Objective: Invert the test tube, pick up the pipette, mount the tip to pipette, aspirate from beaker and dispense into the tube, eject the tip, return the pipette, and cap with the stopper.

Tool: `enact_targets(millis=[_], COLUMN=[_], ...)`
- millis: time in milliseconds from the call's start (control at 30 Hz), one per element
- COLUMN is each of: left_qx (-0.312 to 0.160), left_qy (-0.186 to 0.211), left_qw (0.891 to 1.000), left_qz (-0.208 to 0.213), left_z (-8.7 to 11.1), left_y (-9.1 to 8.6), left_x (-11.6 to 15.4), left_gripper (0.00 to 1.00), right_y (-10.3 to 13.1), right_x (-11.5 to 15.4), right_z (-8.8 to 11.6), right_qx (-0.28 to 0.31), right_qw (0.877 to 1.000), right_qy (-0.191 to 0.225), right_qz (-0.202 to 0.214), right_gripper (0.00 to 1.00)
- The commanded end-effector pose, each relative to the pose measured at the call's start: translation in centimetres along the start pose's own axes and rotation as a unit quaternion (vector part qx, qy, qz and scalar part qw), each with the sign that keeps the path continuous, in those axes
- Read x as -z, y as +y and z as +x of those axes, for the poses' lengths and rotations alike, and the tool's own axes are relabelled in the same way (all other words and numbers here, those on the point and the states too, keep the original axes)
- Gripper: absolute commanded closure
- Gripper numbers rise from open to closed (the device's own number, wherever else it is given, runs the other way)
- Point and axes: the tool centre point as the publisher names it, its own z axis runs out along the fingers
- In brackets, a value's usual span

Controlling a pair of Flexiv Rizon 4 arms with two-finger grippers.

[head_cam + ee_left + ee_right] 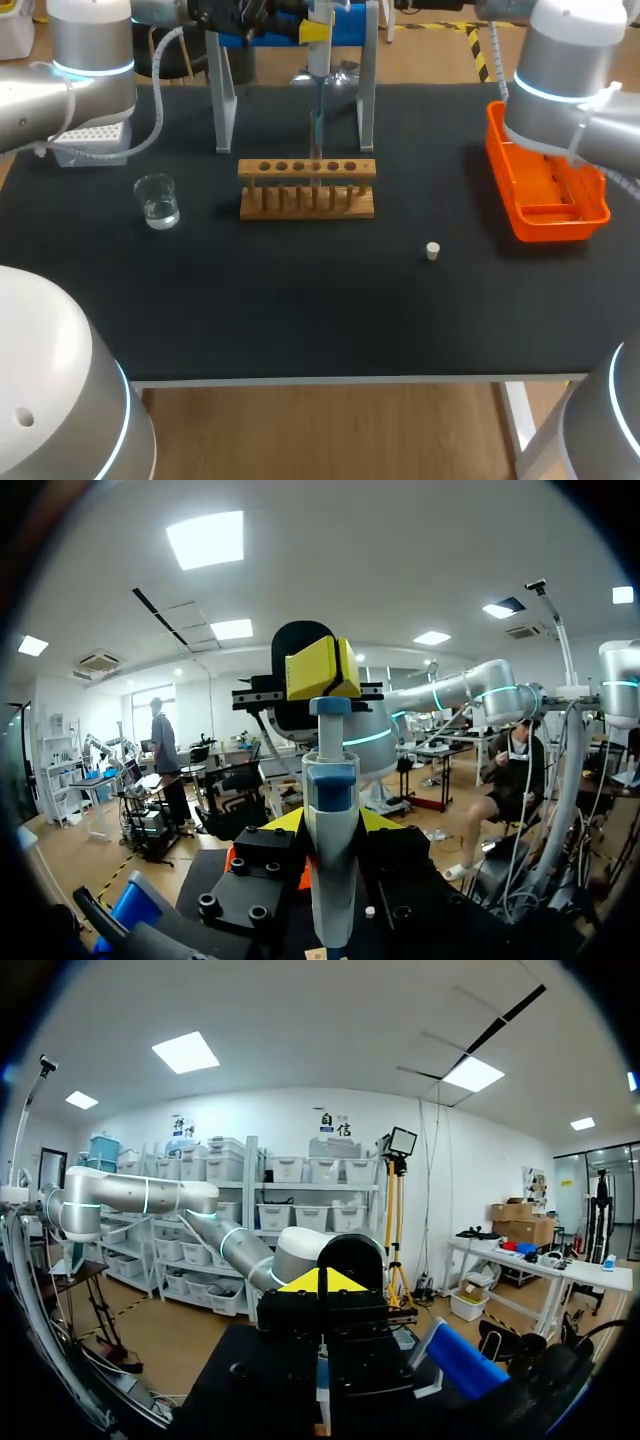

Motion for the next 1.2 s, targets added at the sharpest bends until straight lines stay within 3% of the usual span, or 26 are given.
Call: enact_targets(millis=[33, 1200], left_qx=[0.000, 0.000], left_qy=[0.002, 0.002], left_qw=[1.000, 1.000], left_qz=[0.000, 0.000], left_z=[-0.1, -0.1], left_y=[-0.1, -0.1], left_x=[0.1, 0.1], left_gripper=[1.00, 1.00], right_y=[-0.2, -1.4], right_x=[-0.4, -0.9], right_z=[-0.2, -0.1], right_qx=[0.000, 0.001], right_qw=[1.000, 1.000], right_qy=[0.004, 0.004], right_qz=[-0.001, 0.008], right_gripper=[1.00, 1.00])
